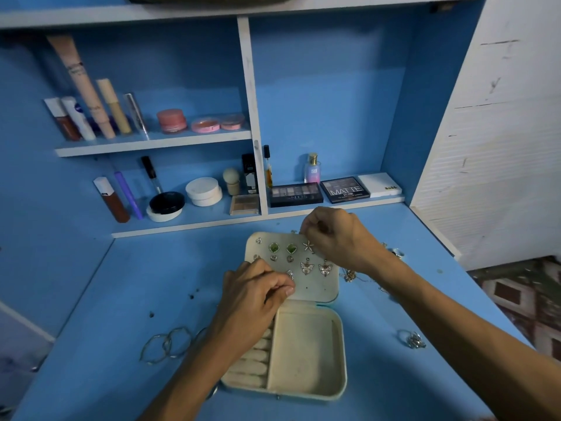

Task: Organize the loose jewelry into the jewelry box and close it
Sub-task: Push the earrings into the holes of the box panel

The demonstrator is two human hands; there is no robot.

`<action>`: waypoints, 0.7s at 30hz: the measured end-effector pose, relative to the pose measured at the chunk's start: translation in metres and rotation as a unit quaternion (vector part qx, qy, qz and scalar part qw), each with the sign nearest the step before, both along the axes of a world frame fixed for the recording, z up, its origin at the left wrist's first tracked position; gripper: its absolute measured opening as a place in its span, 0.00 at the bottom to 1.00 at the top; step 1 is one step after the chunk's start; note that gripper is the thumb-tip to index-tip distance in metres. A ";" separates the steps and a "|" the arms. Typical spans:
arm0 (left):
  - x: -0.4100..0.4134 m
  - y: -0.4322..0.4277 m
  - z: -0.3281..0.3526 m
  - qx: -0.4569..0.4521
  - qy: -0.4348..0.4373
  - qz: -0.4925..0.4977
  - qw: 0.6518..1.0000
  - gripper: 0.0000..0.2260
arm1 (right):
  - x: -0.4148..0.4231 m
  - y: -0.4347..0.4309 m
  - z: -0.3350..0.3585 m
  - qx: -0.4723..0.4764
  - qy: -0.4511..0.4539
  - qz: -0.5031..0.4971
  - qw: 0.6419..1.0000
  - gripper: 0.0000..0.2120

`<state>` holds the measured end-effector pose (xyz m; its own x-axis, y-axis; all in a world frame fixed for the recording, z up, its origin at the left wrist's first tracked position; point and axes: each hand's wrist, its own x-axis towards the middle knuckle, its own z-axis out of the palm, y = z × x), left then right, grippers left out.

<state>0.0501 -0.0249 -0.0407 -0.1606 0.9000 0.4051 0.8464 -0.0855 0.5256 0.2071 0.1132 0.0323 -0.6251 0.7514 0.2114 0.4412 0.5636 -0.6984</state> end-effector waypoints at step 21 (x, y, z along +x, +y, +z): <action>-0.003 -0.010 -0.009 0.027 0.113 0.047 0.992 0.10 | -0.002 0.001 0.000 -0.027 -0.004 0.010 1.000 0.07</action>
<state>0.0470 -0.0346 -0.0497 -0.1433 0.8614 0.4873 0.9474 -0.0230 0.3192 0.2049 0.1142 0.0325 -0.6410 0.7494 0.1656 0.4366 0.5336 -0.7243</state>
